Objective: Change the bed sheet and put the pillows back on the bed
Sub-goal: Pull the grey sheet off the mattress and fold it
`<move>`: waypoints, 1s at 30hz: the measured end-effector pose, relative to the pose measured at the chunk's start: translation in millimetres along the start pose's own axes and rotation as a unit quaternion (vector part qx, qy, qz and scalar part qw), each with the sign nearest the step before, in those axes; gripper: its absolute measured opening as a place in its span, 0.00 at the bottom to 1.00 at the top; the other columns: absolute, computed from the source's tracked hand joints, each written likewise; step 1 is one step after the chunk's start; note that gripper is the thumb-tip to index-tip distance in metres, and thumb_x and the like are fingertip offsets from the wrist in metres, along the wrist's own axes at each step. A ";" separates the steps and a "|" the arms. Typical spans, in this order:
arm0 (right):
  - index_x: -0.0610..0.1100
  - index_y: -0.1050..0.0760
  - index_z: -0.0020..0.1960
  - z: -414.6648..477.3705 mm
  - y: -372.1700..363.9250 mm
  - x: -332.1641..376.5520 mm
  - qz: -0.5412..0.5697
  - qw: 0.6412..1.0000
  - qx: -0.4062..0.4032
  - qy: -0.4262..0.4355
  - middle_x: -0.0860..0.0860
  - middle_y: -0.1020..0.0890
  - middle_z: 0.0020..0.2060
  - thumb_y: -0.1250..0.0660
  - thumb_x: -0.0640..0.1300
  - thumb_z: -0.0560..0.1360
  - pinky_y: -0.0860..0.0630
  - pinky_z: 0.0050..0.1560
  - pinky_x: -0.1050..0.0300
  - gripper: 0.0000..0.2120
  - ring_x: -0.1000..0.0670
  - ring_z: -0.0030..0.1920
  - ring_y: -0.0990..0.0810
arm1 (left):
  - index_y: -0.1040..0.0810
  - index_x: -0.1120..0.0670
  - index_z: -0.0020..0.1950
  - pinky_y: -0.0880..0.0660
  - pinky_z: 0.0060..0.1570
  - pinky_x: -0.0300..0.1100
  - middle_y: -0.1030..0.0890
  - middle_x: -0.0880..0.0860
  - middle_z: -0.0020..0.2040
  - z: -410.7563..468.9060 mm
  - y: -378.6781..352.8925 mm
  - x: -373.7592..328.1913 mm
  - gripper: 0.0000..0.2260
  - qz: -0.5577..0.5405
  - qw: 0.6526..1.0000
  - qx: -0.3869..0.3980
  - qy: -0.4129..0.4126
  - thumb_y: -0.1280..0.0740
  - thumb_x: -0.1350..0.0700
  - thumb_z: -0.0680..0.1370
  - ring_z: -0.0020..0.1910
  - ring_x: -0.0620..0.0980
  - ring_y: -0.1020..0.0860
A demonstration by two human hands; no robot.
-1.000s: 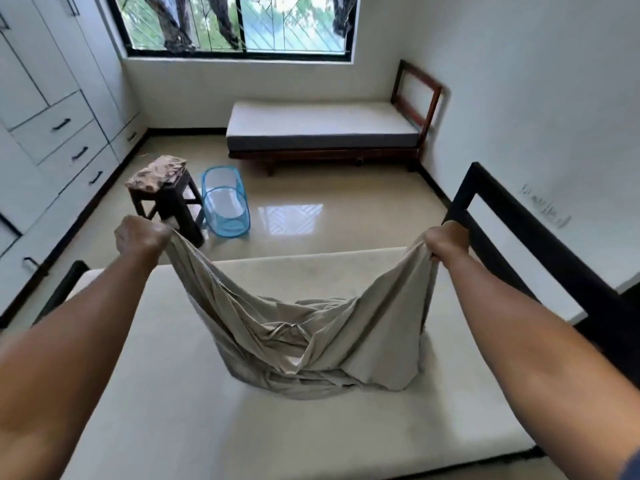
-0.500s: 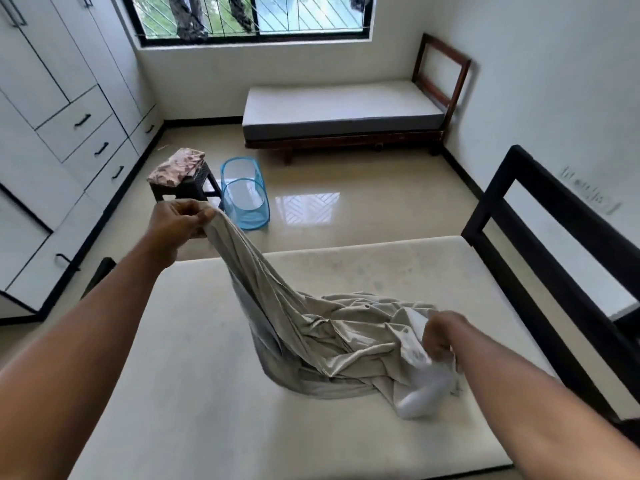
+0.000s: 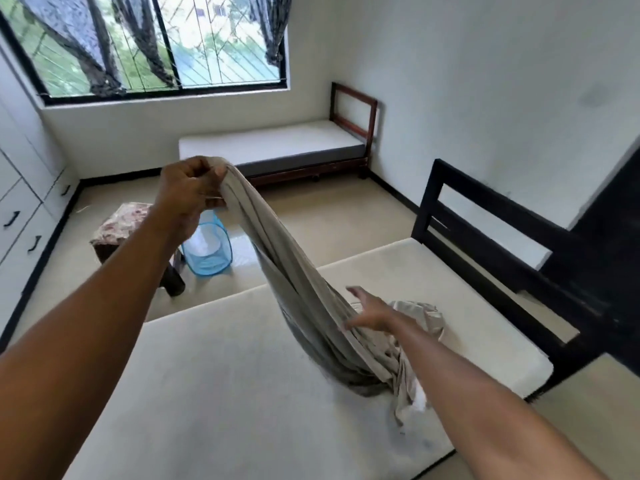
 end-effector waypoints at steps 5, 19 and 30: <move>0.52 0.26 0.68 -5.4 -12.6 92.5 0.037 0.990 -0.073 0.118 0.50 0.18 0.50 0.18 0.49 0.64 0.24 0.46 0.58 0.34 0.50 0.48 0.19 | 0.17 0.54 0.48 0.17 0.43 0.50 0.16 0.51 0.41 -19.6 10.4 -5.0 0.03 -0.012 0.999 0.028 0.013 0.30 0.60 0.80 0.41 0.51 0.17; 0.37 0.32 0.34 -101.9 64.3 122.3 0.228 0.853 -0.424 0.201 0.47 0.31 0.29 0.35 0.40 0.66 0.37 0.32 0.49 0.08 0.52 0.33 0.34 | 0.19 0.56 0.44 0.16 0.38 0.49 0.18 0.60 0.41 -72.8 67.2 11.1 0.05 0.122 0.990 -0.066 -0.025 0.29 0.61 0.79 0.39 0.55 0.19; 0.48 0.35 0.27 -173.3 69.0 196.1 -0.117 0.902 -0.381 0.166 0.52 0.33 0.23 0.26 0.56 0.75 0.40 0.30 0.56 0.26 0.57 0.25 0.35 | 0.18 0.53 0.46 0.24 0.29 0.38 0.21 0.53 0.37 -67.9 78.0 -1.6 0.04 -0.109 0.987 -0.027 0.116 0.31 0.62 0.78 0.32 0.50 0.25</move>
Point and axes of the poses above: each hand's wrist, its own z-axis towards the middle knuckle, its own y-axis out of the back of the hand, x = y × z, the point moved 1 cm from there along z, towards the middle knuckle
